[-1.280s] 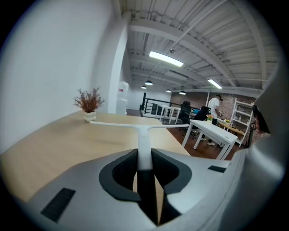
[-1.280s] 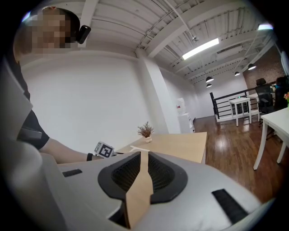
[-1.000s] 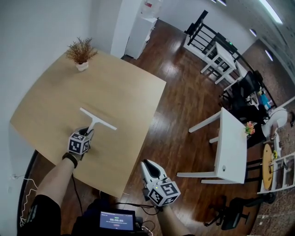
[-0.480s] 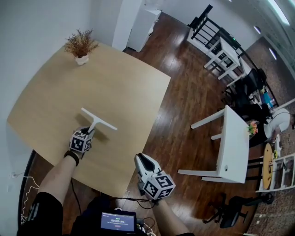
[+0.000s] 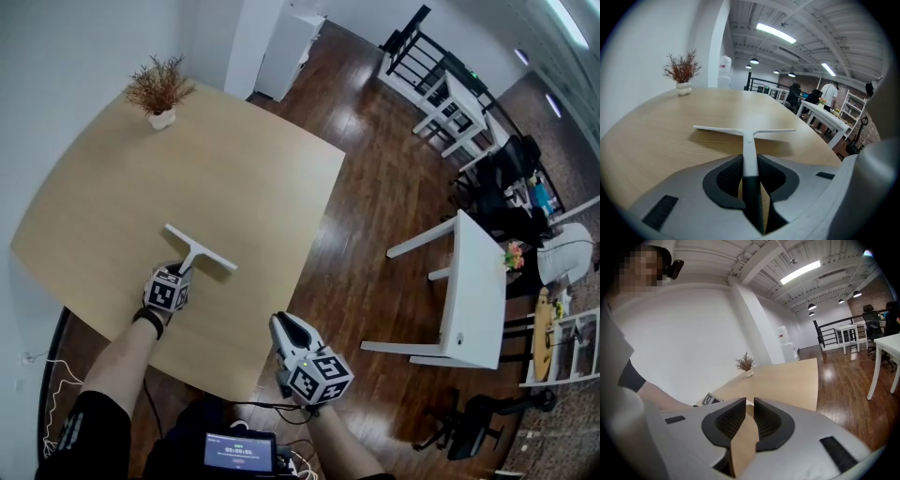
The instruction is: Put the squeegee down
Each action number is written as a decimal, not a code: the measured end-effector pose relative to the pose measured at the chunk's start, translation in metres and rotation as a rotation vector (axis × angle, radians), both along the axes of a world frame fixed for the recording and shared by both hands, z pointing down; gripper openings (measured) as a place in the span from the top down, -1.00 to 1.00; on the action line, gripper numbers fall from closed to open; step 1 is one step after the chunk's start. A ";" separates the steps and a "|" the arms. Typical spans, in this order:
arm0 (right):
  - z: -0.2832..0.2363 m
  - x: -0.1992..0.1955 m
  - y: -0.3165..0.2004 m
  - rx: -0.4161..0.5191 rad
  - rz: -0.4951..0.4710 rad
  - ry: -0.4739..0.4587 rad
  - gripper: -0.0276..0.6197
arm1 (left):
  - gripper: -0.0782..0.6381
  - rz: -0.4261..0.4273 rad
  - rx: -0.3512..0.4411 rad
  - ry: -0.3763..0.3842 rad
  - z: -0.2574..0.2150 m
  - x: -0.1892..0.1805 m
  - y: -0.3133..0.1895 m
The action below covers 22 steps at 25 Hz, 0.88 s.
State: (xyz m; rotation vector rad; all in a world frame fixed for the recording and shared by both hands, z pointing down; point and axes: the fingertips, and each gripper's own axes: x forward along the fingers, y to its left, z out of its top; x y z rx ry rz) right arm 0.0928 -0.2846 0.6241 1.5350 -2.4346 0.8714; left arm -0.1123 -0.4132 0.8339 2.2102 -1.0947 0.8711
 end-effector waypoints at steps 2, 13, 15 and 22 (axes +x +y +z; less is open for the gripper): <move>0.002 0.000 0.001 -0.003 0.001 0.002 0.68 | 0.52 0.004 -0.002 -0.010 0.004 0.000 0.001; 0.003 -0.004 -0.001 -0.003 -0.003 0.005 0.68 | 0.49 0.014 -0.013 -0.037 0.008 -0.003 -0.001; 0.003 -0.005 0.000 -0.002 -0.003 0.002 0.68 | 0.35 0.019 -0.020 -0.031 0.009 -0.002 0.001; -0.009 -0.007 -0.002 0.023 -0.010 0.004 0.68 | 0.14 0.032 0.040 -0.004 -0.014 -0.007 -0.005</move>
